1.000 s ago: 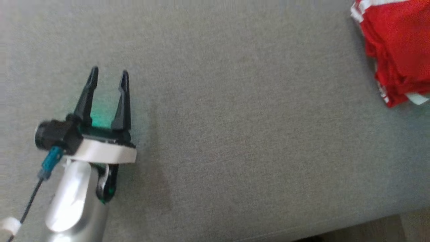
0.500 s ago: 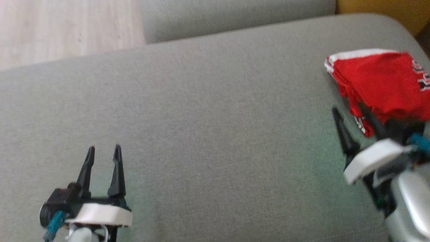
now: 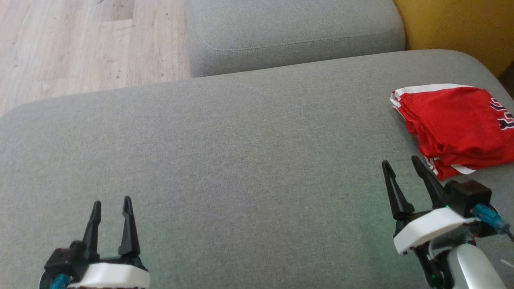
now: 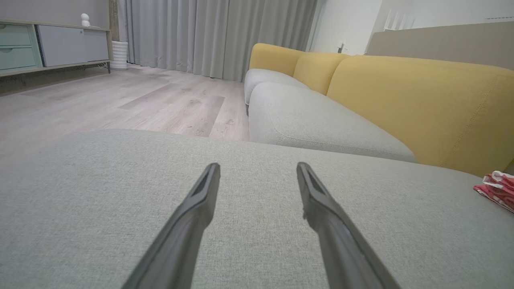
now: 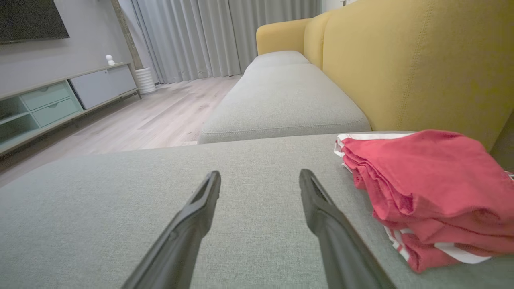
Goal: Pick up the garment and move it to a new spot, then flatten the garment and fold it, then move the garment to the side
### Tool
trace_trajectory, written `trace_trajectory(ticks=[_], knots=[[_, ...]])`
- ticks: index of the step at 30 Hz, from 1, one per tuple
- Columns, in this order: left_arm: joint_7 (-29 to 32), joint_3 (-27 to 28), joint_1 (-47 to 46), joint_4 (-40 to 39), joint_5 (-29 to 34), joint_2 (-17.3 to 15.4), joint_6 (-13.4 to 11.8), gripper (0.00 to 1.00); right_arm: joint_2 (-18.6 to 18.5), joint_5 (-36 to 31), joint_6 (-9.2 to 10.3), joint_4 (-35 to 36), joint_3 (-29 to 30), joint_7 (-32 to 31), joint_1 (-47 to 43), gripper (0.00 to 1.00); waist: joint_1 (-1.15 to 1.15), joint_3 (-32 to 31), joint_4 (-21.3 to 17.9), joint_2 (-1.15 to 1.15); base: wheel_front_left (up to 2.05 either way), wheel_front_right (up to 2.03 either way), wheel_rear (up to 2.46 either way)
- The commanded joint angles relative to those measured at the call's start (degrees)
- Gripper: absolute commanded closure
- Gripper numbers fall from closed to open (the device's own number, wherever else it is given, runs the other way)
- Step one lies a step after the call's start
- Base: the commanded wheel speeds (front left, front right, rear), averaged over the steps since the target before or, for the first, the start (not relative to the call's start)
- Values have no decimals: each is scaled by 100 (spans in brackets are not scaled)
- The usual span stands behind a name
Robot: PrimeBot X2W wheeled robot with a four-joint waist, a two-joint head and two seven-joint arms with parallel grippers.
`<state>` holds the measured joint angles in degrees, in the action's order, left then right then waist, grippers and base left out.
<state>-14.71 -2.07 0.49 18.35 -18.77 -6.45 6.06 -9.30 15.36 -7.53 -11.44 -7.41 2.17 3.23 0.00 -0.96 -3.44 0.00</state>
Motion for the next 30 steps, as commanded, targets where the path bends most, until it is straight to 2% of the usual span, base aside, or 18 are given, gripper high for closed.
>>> trace_trajectory(ticks=[1,18,19,23,30], knots=[[-29,245,-134,-148,-13,-22,23,0,42,-72,4,241,-29,2,95,0,0,6,-17,0,0,0,0],[-29,311,-183,34,18,3,77,0,127,-92,4,293,38,-132,18,0,0,32,-50,0,0,0,0],[0,69,-1,192,1,43,55,100,130,-74,0,67,135,-139,-60,100,1,32,-51,0,0,0,0],[36,35,76,493,-16,82,50,100,137,-57,0,-266,84,-145,-177,100,1,33,-50,0,0,0,0],[167,96,22,458,-421,97,55,100,166,376,0,-267,159,-187,-150,100,1,37,-28,0,0,0,0]])
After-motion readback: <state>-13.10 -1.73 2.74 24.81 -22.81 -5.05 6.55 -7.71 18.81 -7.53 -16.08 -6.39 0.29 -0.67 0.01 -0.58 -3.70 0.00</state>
